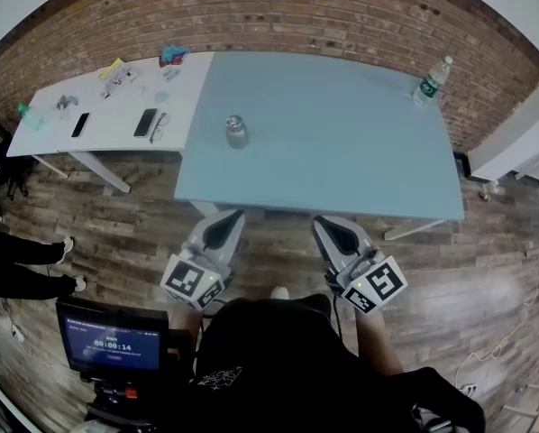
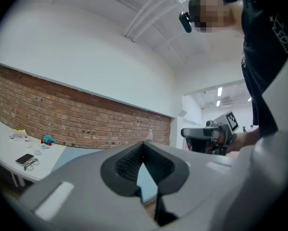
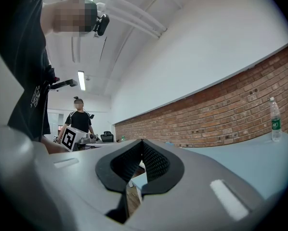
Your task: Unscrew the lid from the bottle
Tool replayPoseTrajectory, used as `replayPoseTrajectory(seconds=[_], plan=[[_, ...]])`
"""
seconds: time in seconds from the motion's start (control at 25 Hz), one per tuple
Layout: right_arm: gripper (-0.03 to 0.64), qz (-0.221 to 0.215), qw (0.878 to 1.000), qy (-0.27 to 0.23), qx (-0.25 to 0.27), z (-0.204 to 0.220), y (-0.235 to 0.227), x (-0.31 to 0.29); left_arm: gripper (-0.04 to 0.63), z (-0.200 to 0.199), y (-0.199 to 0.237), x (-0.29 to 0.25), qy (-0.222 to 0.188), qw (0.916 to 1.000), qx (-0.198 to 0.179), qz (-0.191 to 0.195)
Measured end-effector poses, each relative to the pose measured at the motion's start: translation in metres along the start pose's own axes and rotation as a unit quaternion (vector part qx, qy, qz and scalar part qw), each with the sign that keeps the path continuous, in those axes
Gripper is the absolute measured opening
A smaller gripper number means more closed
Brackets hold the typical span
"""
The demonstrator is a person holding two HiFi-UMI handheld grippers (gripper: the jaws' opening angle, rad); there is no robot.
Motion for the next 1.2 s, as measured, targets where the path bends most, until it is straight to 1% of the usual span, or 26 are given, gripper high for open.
replayPoseTrajectory(seconds=[0.08, 0.2, 0.44, 0.88, 1.2], plan=[[0.002, -0.007, 1.0, -0.004, 0.005, 0.009, -0.008, 0.005, -0.002, 0.01, -0.006, -0.004, -0.003, 1.0, -0.007, -0.004], [0.002, -0.012, 1.0, -0.005, 0.008, 0.018, -0.016, 0.008, -0.002, 0.022, -0.011, -0.008, -0.003, 0.9999, -0.006, -0.008], [0.002, -0.017, 1.0, 0.003, 0.0, 0.011, -0.025, -0.006, -0.002, 0.013, 0.003, -0.017, 0.004, 0.9999, -0.003, -0.013], [0.002, -0.03, 1.0, 0.005, 0.002, 0.015, -0.025, -0.016, -0.002, 0.019, 0.008, -0.008, 0.01, 0.9996, -0.001, -0.028], [0.002, -0.027, 1.0, 0.003, 0.002, 0.015, -0.026, -0.015, -0.002, 0.019, 0.008, -0.009, 0.008, 0.9996, -0.003, -0.026]])
Point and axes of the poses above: the fingertips, and each gripper's own axes: x backward along the fingers, y to its left, z out of its underside, the point moved 9 cm from there along x, backward along the fingers, and after that the axes turned 1 degree about -x, right-handed, at the moved point
